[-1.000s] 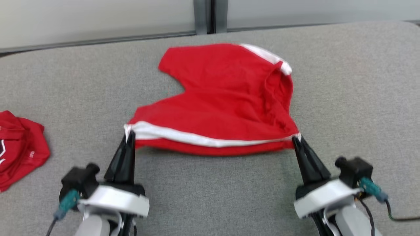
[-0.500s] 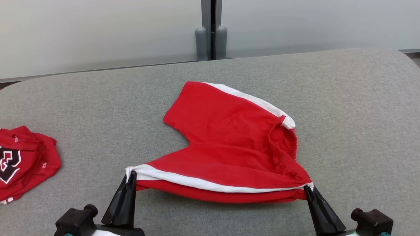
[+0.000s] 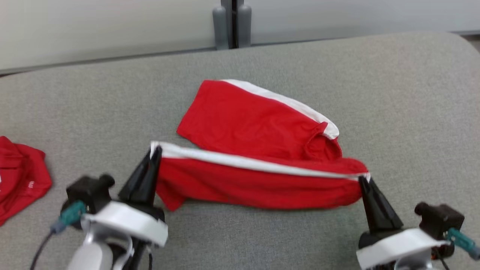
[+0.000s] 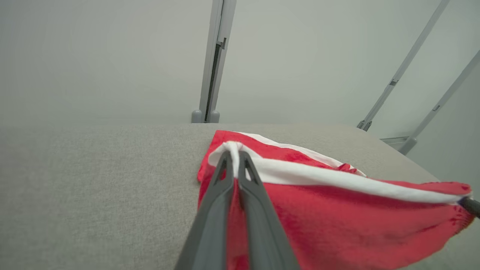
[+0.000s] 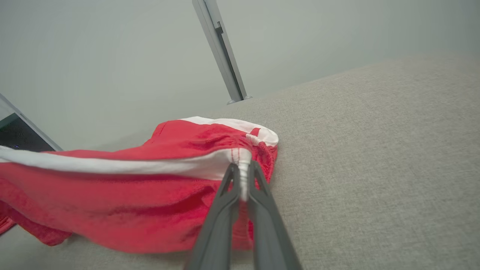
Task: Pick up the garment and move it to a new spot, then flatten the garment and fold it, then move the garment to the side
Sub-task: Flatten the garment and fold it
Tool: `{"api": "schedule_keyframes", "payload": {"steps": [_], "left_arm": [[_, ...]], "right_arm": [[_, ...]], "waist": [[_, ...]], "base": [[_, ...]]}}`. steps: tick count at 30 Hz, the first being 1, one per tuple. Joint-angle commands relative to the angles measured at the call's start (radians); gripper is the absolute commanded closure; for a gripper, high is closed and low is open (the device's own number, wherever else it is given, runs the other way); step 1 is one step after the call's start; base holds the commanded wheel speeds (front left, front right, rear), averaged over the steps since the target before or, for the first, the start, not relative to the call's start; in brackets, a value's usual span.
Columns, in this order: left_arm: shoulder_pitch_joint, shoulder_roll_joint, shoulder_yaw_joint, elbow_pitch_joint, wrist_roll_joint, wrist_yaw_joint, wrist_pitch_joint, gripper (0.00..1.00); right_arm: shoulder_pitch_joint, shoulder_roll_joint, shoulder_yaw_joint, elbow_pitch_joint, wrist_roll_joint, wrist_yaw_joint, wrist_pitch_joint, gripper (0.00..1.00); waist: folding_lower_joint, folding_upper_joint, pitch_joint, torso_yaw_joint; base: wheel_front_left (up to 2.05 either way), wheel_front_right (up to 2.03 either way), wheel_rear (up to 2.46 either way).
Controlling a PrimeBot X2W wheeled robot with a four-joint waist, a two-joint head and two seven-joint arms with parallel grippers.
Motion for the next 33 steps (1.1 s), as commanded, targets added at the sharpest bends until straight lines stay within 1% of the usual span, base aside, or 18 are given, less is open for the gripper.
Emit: {"api": "schedule_keyframes", "payload": {"steps": [1, 5, 10, 15, 24, 30, 31, 32, 33], "left_arm": [[-0.059, 0.011, 0.002, 0.02, -0.007, -0.009, -0.001, 1.0], [-0.228, 0.028, -0.016, 0.123, -0.002, -0.033, -0.008, 1.0], [-0.433, 0.046, -0.063, 0.273, 0.003, -0.05, -0.013, 1.0], [-0.594, 0.031, -0.117, 0.458, -0.002, -0.055, -0.039, 1.0], [-0.823, 0.011, -0.164, 0.773, -0.026, -0.057, -0.13, 1.0], [-0.918, 0.005, -0.196, 0.94, -0.059, -0.058, -0.181, 1.0], [-0.926, 0.0, -0.206, 0.964, -0.067, -0.058, -0.182, 1.0], [-0.936, -0.003, -0.207, 0.983, -0.083, -0.058, -0.189, 0.58], [-0.936, -0.003, -0.207, 0.983, -0.083, -0.058, -0.189, 0.58]], "right_arm": [[-0.038, -0.002, -0.007, 0.014, 0.013, 0.0, -0.012, 1.0], [-0.143, -0.001, -0.01, 0.076, 0.056, 0.0, -0.044, 1.0], [-0.261, -0.001, 0.007, 0.169, 0.117, 0.0, -0.081, 1.0], [-0.353, -0.003, 0.043, 0.268, 0.161, 0.0, -0.118, 1.0], [-0.493, -0.001, 0.125, 0.39, 0.229, 0.0, -0.172, 1.0], [-0.57, -0.001, 0.186, 0.451, 0.251, 0.0, -0.2, 1.0], [-0.579, -0.001, 0.196, 0.456, 0.25, 0.0, -0.204, 0.85], [-0.587, -0.002, 0.205, 0.461, 0.245, 0.0, -0.207, 0.56], [-0.587, -0.002, 0.205, 0.461, 0.245, 0.0, -0.207, 0.56]], "waist": [[0.0, -0.0001, 0.055, -0.016], [0.0, -0.0001, 0.126, -0.034], [0.0, -0.0001, 0.197, -0.057], [0.0, -0.0001, 0.221, -0.084], [0.0, -0.0001, 0.255, -0.137], [0.0, -0.0001, 0.281, -0.154], [0.0, -0.0001, 0.284, -0.155], [0.0, -0.0001, 0.287, -0.156], [0.0, -0.0001, 0.287, -0.156]], "base": [[0.0, 0.0, 0.0], [0.0, 0.0, 0.0], [0.0, 0.0, 0.0], [0.0, 0.0, 0.0], [0.0, 0.0, 0.0], [0.0, 0.0, 0.0], [0.0, 0.0, 0.0], [0.0, 0.0, 0.0], [0.0, 0.0, 0.0]]}}
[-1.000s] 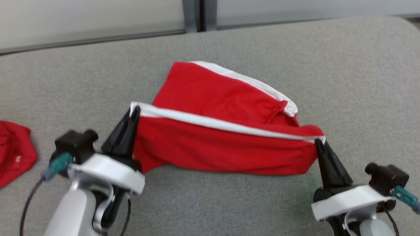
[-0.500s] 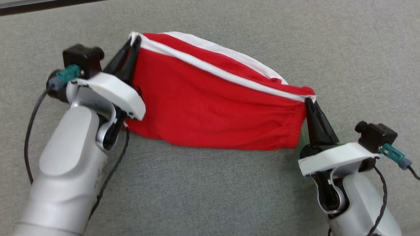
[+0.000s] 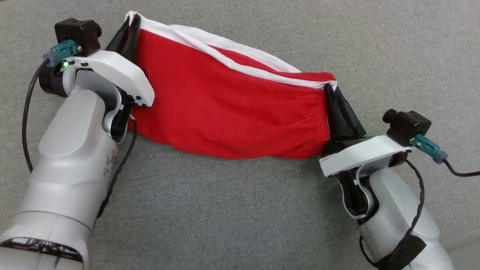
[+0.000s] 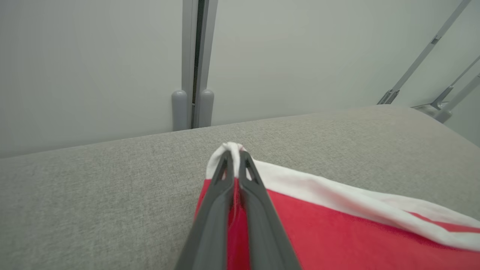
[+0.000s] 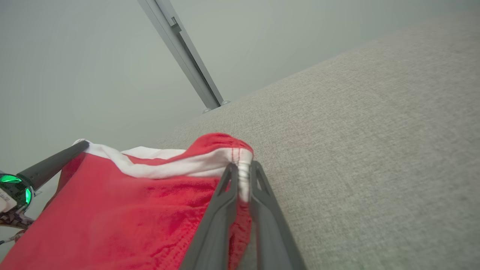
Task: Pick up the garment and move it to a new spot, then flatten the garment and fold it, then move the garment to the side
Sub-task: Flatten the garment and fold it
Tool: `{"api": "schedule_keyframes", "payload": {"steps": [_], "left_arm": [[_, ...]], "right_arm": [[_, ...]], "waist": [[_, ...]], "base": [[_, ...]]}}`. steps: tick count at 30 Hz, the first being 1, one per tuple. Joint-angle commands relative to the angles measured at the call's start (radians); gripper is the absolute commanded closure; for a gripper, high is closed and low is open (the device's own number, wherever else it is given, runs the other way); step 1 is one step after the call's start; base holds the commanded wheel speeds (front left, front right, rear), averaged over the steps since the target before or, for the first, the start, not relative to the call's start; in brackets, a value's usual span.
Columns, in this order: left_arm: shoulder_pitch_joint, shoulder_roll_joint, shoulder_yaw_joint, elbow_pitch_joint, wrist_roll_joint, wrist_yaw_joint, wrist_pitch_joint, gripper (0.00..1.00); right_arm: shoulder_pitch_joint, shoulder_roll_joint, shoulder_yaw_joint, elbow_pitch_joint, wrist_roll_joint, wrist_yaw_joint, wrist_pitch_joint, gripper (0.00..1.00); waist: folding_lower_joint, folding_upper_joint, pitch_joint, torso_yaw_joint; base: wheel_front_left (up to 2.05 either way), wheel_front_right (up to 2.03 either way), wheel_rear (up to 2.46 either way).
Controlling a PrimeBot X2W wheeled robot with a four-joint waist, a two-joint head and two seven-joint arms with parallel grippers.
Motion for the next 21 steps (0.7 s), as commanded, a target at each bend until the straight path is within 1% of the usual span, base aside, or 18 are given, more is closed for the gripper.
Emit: {"api": "schedule_keyframes", "payload": {"steps": [1, 2, 6, 9, 10, 12, 16, 21], "left_arm": [[-0.019, 0.003, -0.001, 0.006, -0.006, -0.001, -0.007, 0.0], [-0.023, -0.001, -0.007, 0.016, -0.019, -0.002, -0.014, 0.0], [-0.022, 0.005, -0.025, 0.029, -0.046, -0.002, -0.056, 0.0], [0.003, 0.013, -0.017, 0.01, -0.036, -0.002, -0.073, 0.0], [0.014, 0.018, -0.012, -0.007, -0.026, 0.006, -0.076, 0.0], [0.04, 0.029, 0.02, -0.084, -0.003, 0.03, -0.077, 0.0], [0.151, 0.044, 0.094, -0.273, 0.058, 0.086, -0.077, 0.0], [0.306, 0.05, 0.181, -0.48, 0.125, 0.142, -0.077, 0.0]], "right_arm": [[-0.008, -0.003, 0.004, 0.003, 0.0, 0.0, -0.01, 0.14], [-0.011, -0.002, 0.01, 0.007, -0.001, 0.0, -0.01, 0.0], [-0.004, -0.002, 0.004, -0.02, -0.046, 0.0, -0.023, 0.0], [0.025, -0.002, -0.022, -0.062, -0.1, 0.0, -0.026, 0.0], [0.031, -0.003, -0.035, -0.084, -0.123, 0.0, -0.026, 0.0], [0.053, -0.005, -0.062, -0.133, -0.166, 0.0, -0.026, 0.0], [0.098, -0.022, -0.109, -0.222, -0.243, 0.0, -0.026, 0.0], [0.138, -0.037, -0.149, -0.282, -0.309, 0.0, -0.021, 0.0]], "waist": [[0.0, 0.0, 0.002, -0.001], [0.0, 0.0, 0.003, -0.001], [0.0, 0.0, 0.003, 0.007], [0.0, 0.0, -0.004, 0.021], [0.0, 0.0, -0.007, 0.025], [0.0, 0.0, -0.014, 0.035], [0.0, 0.0, -0.032, 0.058], [0.0, 0.0, -0.063, 0.086]], "base": [[0.0, 0.0, 0.0], [0.0, 0.0, 0.0], [0.0, 0.0, 0.0], [0.0, 0.0, 0.0], [0.0, 0.0, 0.0], [0.0, 0.0, 0.0], [0.0, 0.0, 0.0], [0.0, 0.0, 0.0]]}}
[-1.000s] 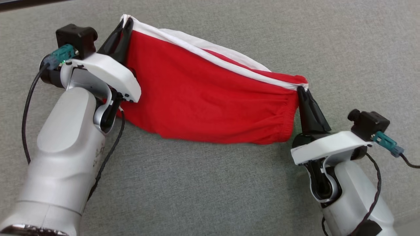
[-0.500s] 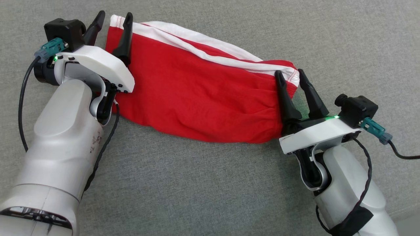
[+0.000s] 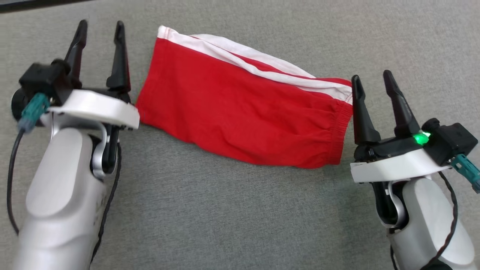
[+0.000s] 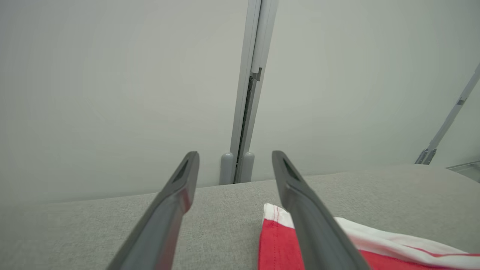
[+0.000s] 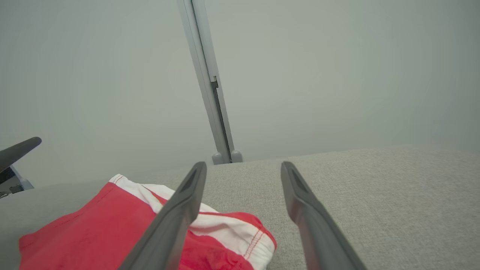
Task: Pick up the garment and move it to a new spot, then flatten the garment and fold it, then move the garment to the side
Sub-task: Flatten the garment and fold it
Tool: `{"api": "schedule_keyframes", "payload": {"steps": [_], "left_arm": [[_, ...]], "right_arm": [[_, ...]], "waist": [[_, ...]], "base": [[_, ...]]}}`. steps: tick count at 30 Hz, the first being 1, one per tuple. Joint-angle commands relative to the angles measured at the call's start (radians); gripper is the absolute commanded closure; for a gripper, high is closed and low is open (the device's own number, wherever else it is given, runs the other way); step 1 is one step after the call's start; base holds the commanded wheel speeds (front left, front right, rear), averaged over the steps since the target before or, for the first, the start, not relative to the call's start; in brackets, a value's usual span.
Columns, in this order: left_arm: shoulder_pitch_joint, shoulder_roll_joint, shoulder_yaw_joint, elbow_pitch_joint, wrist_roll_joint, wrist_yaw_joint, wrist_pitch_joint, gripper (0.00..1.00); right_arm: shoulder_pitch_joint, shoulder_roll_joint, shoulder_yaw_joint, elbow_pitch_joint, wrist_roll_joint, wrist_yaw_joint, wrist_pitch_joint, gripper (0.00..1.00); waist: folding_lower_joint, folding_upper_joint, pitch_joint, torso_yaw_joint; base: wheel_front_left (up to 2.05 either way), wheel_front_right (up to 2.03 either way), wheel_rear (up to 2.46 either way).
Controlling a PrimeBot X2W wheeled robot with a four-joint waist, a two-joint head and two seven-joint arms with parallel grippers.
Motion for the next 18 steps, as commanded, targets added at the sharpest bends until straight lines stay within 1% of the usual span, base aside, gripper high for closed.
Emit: {"api": "schedule_keyframes", "payload": {"steps": [1, 5, 9, 15, 18], "left_arm": [[0.05, 0.01, 0.023, -0.058, 0.03, 0.022, -0.004, 0.0], [0.165, 0.006, 0.066, -0.175, 0.074, 0.057, -0.004, 0.0], [0.275, 0.009, 0.09, -0.249, 0.103, 0.082, -0.003, 0.0], [0.421, 0.01, 0.111, -0.301, 0.108, 0.102, -0.003, 0.0], [0.454, 0.014, 0.115, -0.312, 0.1, 0.105, -0.002, 0.0]], "right_arm": [[0.018, -0.01, -0.015, -0.017, -0.024, 0.0, 0.004, 0.0], [0.048, -0.022, -0.041, -0.046, -0.07, 0.0, 0.034, 0.0], [0.086, -0.027, -0.056, -0.071, -0.096, 0.0, 0.062, 0.0], [0.155, -0.035, -0.071, -0.102, -0.109, 0.0, 0.098, 0.0], [0.172, -0.034, -0.076, -0.115, -0.108, 0.0, 0.109, 0.0]], "waist": [[0.0, 0.0, -0.02, 0.018], [0.0, 0.0, -0.049, 0.038], [0.0, 0.0, -0.08, 0.051], [0.0, 0.0, -0.126, 0.06], [0.0, 0.0, -0.134, 0.061]], "base": [[0.0, 0.0, 0.0], [0.0, 0.0, 0.0], [0.0, 0.0, 0.0], [0.0, 0.0, 0.0], [0.0, 0.0, 0.0]]}}
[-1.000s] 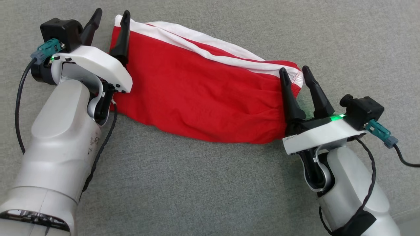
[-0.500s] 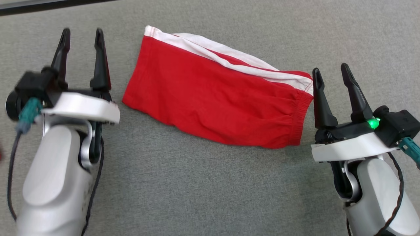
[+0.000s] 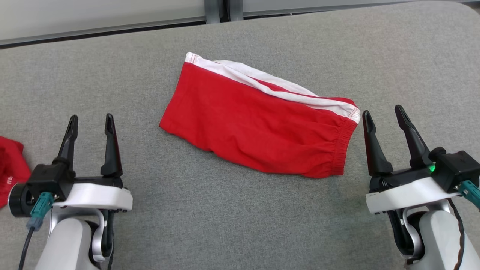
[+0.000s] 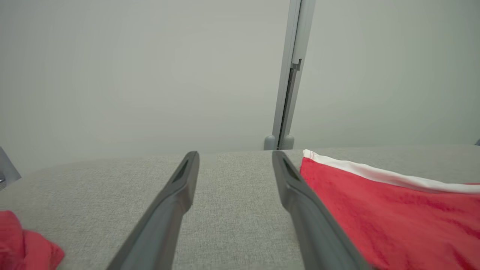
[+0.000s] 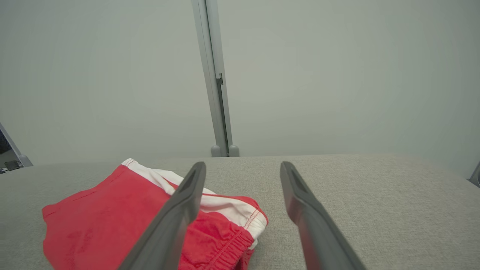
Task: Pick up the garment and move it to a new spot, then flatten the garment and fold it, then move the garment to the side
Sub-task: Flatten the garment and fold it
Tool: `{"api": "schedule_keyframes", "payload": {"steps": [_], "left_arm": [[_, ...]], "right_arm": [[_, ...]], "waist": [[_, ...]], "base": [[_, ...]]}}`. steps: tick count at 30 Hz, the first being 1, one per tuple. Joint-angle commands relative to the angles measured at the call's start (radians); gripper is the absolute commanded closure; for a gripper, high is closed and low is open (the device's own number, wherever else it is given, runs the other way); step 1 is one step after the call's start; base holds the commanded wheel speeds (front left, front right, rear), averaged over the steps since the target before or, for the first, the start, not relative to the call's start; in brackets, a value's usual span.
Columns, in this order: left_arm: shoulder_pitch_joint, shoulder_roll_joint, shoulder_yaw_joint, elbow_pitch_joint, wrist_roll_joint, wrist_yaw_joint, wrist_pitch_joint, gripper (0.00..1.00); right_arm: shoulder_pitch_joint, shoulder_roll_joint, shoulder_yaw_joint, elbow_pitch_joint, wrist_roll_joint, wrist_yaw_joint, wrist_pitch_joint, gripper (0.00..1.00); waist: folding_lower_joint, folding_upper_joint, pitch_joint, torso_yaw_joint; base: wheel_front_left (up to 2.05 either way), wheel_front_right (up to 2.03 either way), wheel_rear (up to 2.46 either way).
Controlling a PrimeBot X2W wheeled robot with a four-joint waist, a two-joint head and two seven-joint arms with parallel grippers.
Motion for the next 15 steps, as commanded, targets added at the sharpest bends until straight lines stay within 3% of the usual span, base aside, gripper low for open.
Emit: {"api": "schedule_keyframes", "payload": {"steps": [1, 15], "left_arm": [[0.02, 0.01, 0.007, -0.015, -0.006, 0.002, 0.003, 0.0], [0.038, 0.026, -0.012, -0.047, -0.014, 0.003, 0.037, 0.0]], "right_arm": [[0.019, -0.001, -0.01, -0.014, 0.0, 0.0, 0.009, 0.0], [0.033, 0.015, -0.025, -0.033, 0.005, 0.0, 0.034, 0.0]], "waist": [[0.0, 0.0, -0.009, 0.002], [0.0, 0.0, -0.007, 0.002]], "base": [[0.0, 0.0, 0.0], [0.0, 0.0, 0.0]]}}
